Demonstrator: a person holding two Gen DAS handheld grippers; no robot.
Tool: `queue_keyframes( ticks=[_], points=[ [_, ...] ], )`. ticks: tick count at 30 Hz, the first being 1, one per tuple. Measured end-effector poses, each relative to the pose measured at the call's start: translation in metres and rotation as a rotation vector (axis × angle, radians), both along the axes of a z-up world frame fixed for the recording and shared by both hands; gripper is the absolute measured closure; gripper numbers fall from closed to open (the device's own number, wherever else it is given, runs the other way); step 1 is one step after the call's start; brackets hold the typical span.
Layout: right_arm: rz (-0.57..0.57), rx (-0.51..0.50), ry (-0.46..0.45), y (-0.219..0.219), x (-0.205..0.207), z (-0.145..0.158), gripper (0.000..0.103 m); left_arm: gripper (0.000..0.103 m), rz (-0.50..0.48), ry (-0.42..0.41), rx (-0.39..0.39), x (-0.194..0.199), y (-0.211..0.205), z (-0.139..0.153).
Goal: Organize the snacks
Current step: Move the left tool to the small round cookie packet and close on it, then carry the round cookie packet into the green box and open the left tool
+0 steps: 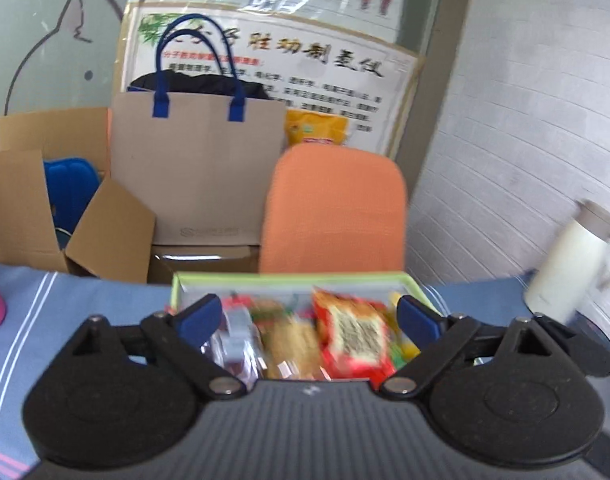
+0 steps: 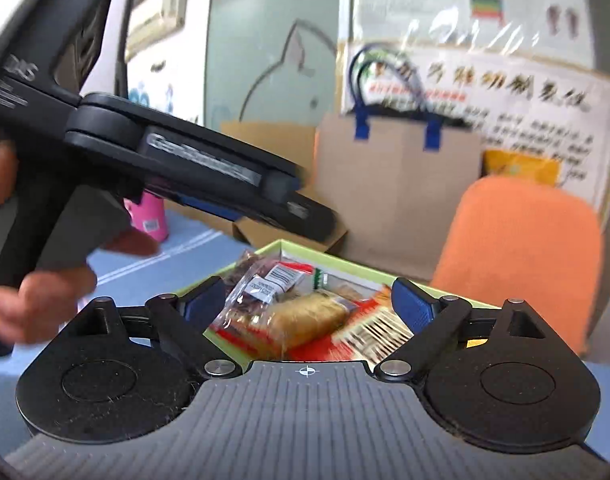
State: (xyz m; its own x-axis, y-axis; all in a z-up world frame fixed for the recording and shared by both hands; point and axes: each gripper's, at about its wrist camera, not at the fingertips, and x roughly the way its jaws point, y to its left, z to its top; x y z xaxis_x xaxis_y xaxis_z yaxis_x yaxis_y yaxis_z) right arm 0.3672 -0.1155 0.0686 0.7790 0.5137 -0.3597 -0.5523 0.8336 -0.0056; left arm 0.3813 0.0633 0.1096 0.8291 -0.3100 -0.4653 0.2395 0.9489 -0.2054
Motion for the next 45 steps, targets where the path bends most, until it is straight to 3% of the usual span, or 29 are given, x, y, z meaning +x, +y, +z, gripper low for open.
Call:
queue_keyframes(
  ticks=[3, 10, 14, 17, 21, 24, 30, 31, 32, 33, 34, 37, 40, 45],
  points=[
    [-0.045, 0.037, 0.050, -0.032, -0.042, -0.010, 0.015, 0.009, -0.085, 0.049, -0.013, -0.038, -0.016, -0.019],
    [-0.183, 0.053, 0.258, -0.081, -0.147, -0.063, 0.015, 0.009, -0.280, 0.269, -0.042, -0.094, -0.077, -0.091],
    [-0.258, 0.083, 0.333, -0.091, -0.202, -0.089, 0.015, 0.009, -0.366, 0.338, -0.002, -0.109, -0.108, -0.113],
    [-0.243, 0.129, 0.382, -0.087, -0.219, -0.105, 0.015, 0.009, -0.404, 0.351, 0.043, -0.103, -0.121, -0.112],
    [-0.226, 0.096, 0.350, -0.071, -0.207, -0.108, 0.018, 0.009, -0.485, 0.414, 0.067, -0.087, -0.133, -0.112],
    [-0.220, 0.072, 0.350, -0.065, -0.196, -0.107, 0.021, 0.018, -0.478, 0.448, 0.129, -0.081, -0.146, -0.117],
    [-0.236, 0.042, 0.361, -0.058, -0.189, -0.104, 0.024, 0.024, -0.484, 0.444, 0.107, -0.083, -0.145, -0.116],
    [-0.236, 0.027, 0.347, -0.056, -0.189, -0.105, 0.031, 0.031, -0.482, 0.447, 0.098, -0.083, -0.142, -0.116],
    [-0.240, 0.010, 0.334, -0.055, -0.192, -0.105, 0.050, 0.058, -0.497, 0.467, 0.082, -0.082, -0.139, -0.118],
    [-0.239, 0.002, 0.318, -0.055, -0.194, -0.105, 0.068, 0.064, -0.489, 0.456, 0.072, -0.083, -0.136, -0.120],
    [-0.226, 0.014, 0.316, -0.056, -0.195, -0.105, 0.073, 0.067, -0.489, 0.451, 0.070, -0.085, -0.134, -0.119],
    [-0.214, 0.011, 0.306, -0.052, -0.195, -0.103, 0.074, 0.070, -0.462, 0.437, 0.036, -0.088, -0.125, -0.111],
    [-0.181, 0.024, 0.271, -0.049, -0.190, -0.087, 0.074, 0.070, -0.416, 0.353, 0.014, -0.079, -0.113, -0.084],
    [-0.104, -0.011, 0.115, -0.034, -0.128, -0.041, 0.074, 0.070, -0.290, 0.179, 0.019, -0.025, -0.091, -0.025]
  ],
)
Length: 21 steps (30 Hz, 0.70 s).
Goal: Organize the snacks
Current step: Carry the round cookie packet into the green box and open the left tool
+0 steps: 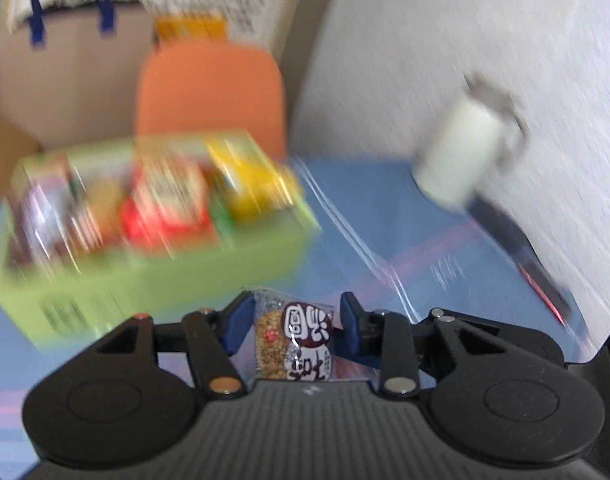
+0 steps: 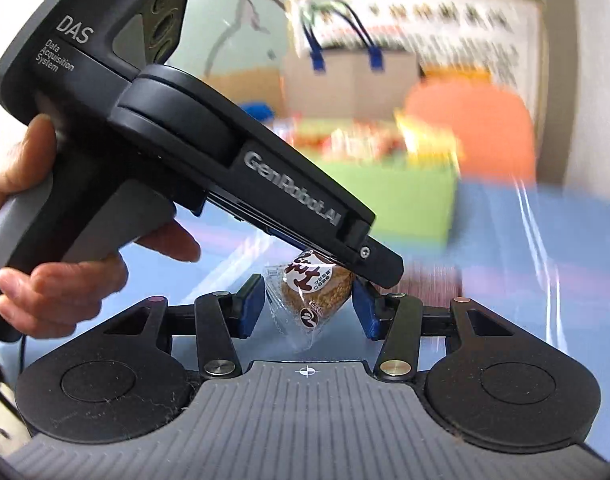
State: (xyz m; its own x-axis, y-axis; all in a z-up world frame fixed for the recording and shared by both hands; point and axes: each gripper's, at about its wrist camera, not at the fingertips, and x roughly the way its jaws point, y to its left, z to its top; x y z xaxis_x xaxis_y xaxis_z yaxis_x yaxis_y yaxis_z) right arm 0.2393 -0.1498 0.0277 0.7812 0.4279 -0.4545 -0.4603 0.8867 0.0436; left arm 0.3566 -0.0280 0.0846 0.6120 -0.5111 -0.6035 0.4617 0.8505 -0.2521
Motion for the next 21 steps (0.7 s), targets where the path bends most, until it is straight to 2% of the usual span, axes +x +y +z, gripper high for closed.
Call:
queue_keyframes(
  ticks=[2, 5, 9, 11, 13, 15, 16, 17, 18, 20, 21],
  points=[
    [0.032, -0.021, -0.056, 0.011, 0.038, 0.017, 0.074, 0.070, 0.046, -0.031, 0.005, 0.031, 0.011, 0.017],
    [0.078, -0.023, -0.074, 0.026, 0.097, 0.034, 0.074, 0.070, 0.100, -0.044, 0.011, 0.076, 0.030, 0.026],
    [0.119, 0.006, 0.010, 0.042, 0.173, 0.025, 0.074, 0.070, 0.141, 0.024, -0.007, 0.125, 0.050, 0.006],
    [0.118, 0.009, 0.055, 0.047, 0.197, 0.012, 0.074, 0.069, 0.160, 0.050, 0.004, 0.138, 0.057, -0.013],
    [0.120, 0.020, 0.095, 0.049, 0.211, -0.002, 0.073, 0.067, 0.173, 0.041, -0.018, 0.143, 0.063, -0.025],
    [0.123, 0.051, 0.115, 0.048, 0.216, -0.010, 0.073, 0.054, 0.180, 0.052, -0.078, 0.143, 0.073, -0.031],
    [0.123, 0.056, 0.109, 0.047, 0.216, -0.011, 0.072, 0.028, 0.182, 0.053, -0.099, 0.144, 0.075, -0.031],
    [0.124, 0.053, 0.100, 0.047, 0.215, -0.011, 0.066, 0.017, 0.186, 0.039, -0.116, 0.141, 0.077, -0.031],
    [0.120, 0.048, 0.095, 0.048, 0.214, -0.010, 0.059, 0.016, 0.195, 0.022, -0.122, 0.139, 0.078, -0.028],
    [0.092, 0.045, 0.083, 0.045, 0.215, -0.009, 0.026, 0.013, 0.231, -0.031, -0.104, 0.130, 0.079, -0.016],
    [0.090, 0.055, 0.072, 0.043, 0.212, -0.007, 0.022, 0.013, 0.244, -0.053, -0.101, 0.125, 0.080, -0.009]
  ],
)
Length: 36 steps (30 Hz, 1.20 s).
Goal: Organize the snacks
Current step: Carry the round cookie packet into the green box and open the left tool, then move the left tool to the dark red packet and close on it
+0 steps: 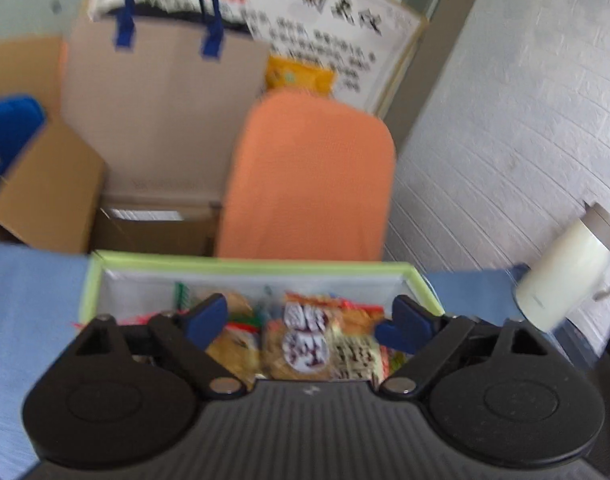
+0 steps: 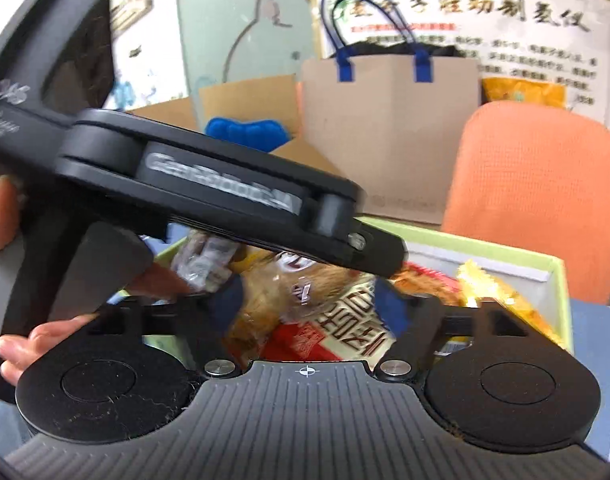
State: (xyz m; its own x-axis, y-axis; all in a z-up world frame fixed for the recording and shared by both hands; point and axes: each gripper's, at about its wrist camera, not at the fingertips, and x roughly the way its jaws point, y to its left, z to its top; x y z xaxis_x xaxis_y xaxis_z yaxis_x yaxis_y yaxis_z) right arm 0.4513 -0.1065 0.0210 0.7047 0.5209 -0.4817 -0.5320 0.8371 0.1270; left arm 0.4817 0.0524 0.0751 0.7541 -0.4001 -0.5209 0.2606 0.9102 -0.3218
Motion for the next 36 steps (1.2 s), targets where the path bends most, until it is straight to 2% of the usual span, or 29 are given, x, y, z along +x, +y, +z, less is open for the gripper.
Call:
queue_keyframes(
  ticks=[5, 7, 9, 11, 15, 18, 20, 26, 29, 32, 36],
  points=[
    [-0.027, 0.038, -0.092, -0.026, -0.039, 0.025, 0.020, 0.009, 0.007, -0.076, -0.025, -0.042, 0.012, 0.030],
    [-0.066, 0.028, -0.137, -0.040, -0.066, 0.033, 0.014, 0.008, -0.015, -0.100, -0.033, -0.068, 0.014, 0.033],
    [-0.100, 0.030, -0.150, -0.060, -0.091, 0.034, 0.011, 0.008, -0.035, -0.089, -0.034, -0.094, 0.013, 0.026],
    [-0.127, 0.040, -0.123, -0.081, -0.114, 0.028, 0.010, 0.008, -0.053, -0.054, -0.046, -0.117, 0.012, 0.011],
    [-0.105, 0.103, 0.011, -0.121, -0.138, -0.008, 0.010, 0.007, -0.020, 0.042, -0.053, -0.156, 0.010, -0.029],
    [-0.081, 0.119, 0.101, -0.134, -0.121, -0.031, 0.011, 0.007, -0.001, 0.127, -0.069, -0.174, 0.012, -0.050],
    [-0.032, 0.120, 0.153, -0.131, -0.099, -0.040, 0.011, 0.007, 0.017, 0.153, -0.081, -0.185, 0.014, -0.055],
    [0.079, 0.099, 0.254, -0.112, -0.071, -0.060, 0.013, 0.007, 0.045, 0.152, -0.103, -0.208, 0.023, -0.051],
    [0.049, 0.086, 0.271, -0.111, -0.103, -0.062, 0.013, 0.007, 0.035, 0.138, -0.113, -0.215, 0.023, -0.048],
    [0.000, 0.121, 0.278, -0.112, -0.151, -0.059, 0.012, 0.007, 0.004, 0.144, -0.153, -0.216, 0.017, -0.053],
    [-0.111, 0.048, 0.223, -0.096, -0.206, -0.061, 0.010, 0.007, -0.078, 0.240, -0.226, -0.197, -0.011, -0.064]
  ],
)
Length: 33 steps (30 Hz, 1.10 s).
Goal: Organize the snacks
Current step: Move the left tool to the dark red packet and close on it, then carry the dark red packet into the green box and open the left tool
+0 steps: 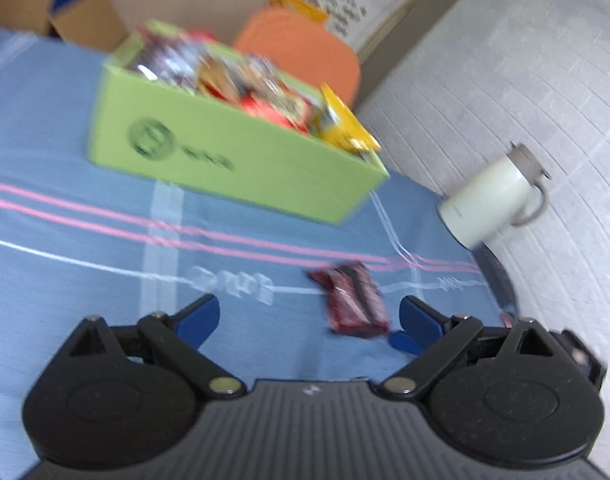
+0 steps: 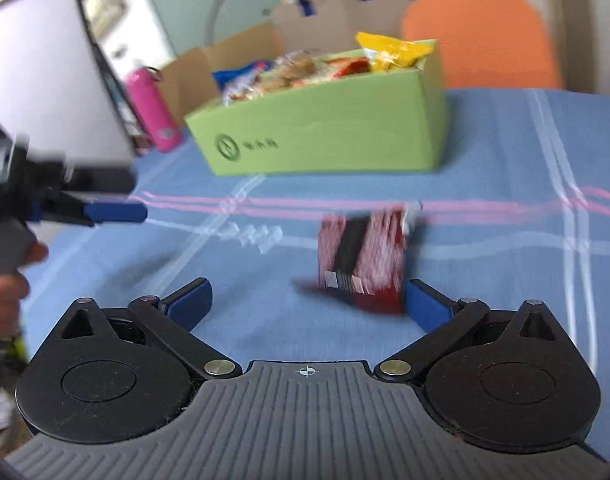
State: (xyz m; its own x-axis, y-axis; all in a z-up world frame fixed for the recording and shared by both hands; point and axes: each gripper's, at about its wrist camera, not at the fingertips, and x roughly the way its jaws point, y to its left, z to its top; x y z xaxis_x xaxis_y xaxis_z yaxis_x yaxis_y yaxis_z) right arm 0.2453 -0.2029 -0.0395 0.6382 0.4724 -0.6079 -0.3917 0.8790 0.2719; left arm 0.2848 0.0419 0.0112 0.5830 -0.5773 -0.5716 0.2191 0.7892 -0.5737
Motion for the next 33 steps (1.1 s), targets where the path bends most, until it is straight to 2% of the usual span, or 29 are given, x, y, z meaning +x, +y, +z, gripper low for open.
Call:
queue_keyframes(
  ticks=[3, 5, 9, 12, 14, 15, 16, 17, 18, 19, 21, 23, 26, 28, 30, 33],
  points=[
    [-0.058, -0.077, -0.054, 0.009, -0.009, 0.007, 0.011, 0.007, -0.059, 0.049, 0.035, 0.029, -0.032, 0.001],
    [-0.079, -0.075, -0.079, 0.012, -0.003, 0.016, 0.011, 0.007, -0.108, 0.091, 0.053, 0.051, -0.053, -0.002],
    [-0.079, -0.099, -0.057, 0.018, 0.017, 0.015, 0.011, 0.007, -0.189, 0.174, 0.149, 0.080, -0.087, -0.016],
    [-0.084, -0.094, -0.024, 0.015, 0.029, 0.007, 0.015, 0.011, -0.232, 0.172, 0.182, 0.085, -0.098, -0.022],
    [-0.072, -0.098, -0.005, 0.013, 0.034, 0.000, 0.017, 0.023, -0.261, 0.169, 0.169, 0.086, -0.102, -0.023],
    [-0.067, -0.103, -0.024, 0.013, 0.033, 0.000, 0.018, 0.027, -0.287, 0.169, 0.151, 0.086, -0.103, -0.024],
    [-0.057, -0.112, -0.027, 0.014, 0.032, -0.001, 0.024, 0.030, -0.305, 0.158, 0.149, 0.085, -0.105, -0.025],
    [-0.038, -0.119, -0.038, 0.015, 0.031, 0.000, 0.046, 0.048, -0.308, 0.145, 0.148, 0.083, -0.104, -0.024],
    [-0.039, -0.131, -0.045, 0.015, 0.029, 0.001, 0.052, 0.061, -0.314, 0.156, 0.136, 0.082, -0.103, -0.024],
    [-0.046, -0.130, -0.052, 0.013, 0.027, 0.002, 0.055, 0.069, -0.307, 0.164, 0.129, 0.080, -0.100, -0.025],
    [-0.077, -0.129, -0.086, 0.008, 0.019, 0.007, 0.075, 0.069, -0.298, 0.147, 0.087, 0.073, -0.090, -0.020],
    [-0.074, -0.104, -0.104, 0.006, 0.014, 0.016, 0.075, 0.070, -0.272, 0.115, 0.076, 0.067, -0.083, -0.009],
    [-0.056, -0.143, -0.161, 0.018, 0.013, 0.025, 0.074, 0.070, -0.243, 0.082, 0.084, 0.065, -0.076, 0.006],
    [-0.052, -0.145, -0.189, 0.025, 0.014, 0.035, 0.074, 0.070, -0.234, 0.023, 0.076, 0.067, -0.068, 0.025],
    [-0.043, -0.170, -0.260, 0.032, 0.019, 0.052, 0.074, 0.070, -0.204, -0.034, 0.074, 0.079, -0.059, 0.049],
    [-0.023, -0.158, -0.334, 0.038, 0.051, 0.081, 0.074, 0.070, -0.159, -0.114, 0.110, 0.109, -0.055, 0.081]
  ],
)
